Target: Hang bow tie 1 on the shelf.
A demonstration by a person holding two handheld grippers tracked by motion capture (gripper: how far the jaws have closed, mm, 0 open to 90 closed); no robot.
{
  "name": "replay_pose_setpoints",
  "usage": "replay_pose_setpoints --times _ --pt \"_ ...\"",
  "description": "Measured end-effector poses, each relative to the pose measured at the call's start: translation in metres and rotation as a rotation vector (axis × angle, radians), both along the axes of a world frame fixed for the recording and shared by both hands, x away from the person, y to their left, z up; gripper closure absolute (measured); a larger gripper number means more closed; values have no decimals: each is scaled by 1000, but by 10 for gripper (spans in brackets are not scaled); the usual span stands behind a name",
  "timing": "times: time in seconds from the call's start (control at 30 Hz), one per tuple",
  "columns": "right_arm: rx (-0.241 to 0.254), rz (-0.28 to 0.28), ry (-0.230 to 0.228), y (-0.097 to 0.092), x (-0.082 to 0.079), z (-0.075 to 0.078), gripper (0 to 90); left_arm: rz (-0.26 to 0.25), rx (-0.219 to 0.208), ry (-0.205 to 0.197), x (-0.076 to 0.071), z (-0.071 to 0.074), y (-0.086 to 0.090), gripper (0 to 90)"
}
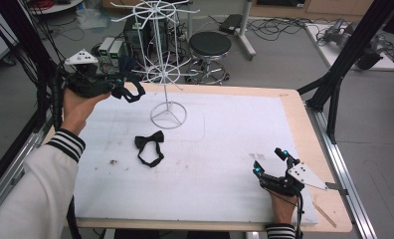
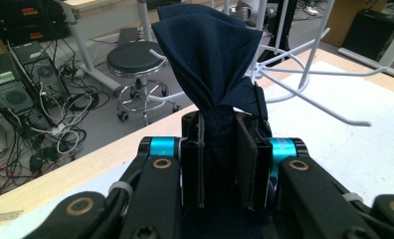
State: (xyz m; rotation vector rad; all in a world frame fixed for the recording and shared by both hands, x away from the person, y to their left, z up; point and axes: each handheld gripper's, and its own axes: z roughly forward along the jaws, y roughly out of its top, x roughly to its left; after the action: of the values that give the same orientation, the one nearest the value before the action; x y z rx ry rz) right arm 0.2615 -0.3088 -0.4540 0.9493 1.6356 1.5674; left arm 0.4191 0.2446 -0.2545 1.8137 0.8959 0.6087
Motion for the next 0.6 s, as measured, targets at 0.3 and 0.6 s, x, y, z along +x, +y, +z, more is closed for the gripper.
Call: replay_pose_setpoints --times 0.3,0.6 --pt "0 0 1 0 0 0 98 6 11 6 6 -5 -3 747" --pt "-2 -1 -4 0 0 0 98 8 23 16 9 -10 -5 746"
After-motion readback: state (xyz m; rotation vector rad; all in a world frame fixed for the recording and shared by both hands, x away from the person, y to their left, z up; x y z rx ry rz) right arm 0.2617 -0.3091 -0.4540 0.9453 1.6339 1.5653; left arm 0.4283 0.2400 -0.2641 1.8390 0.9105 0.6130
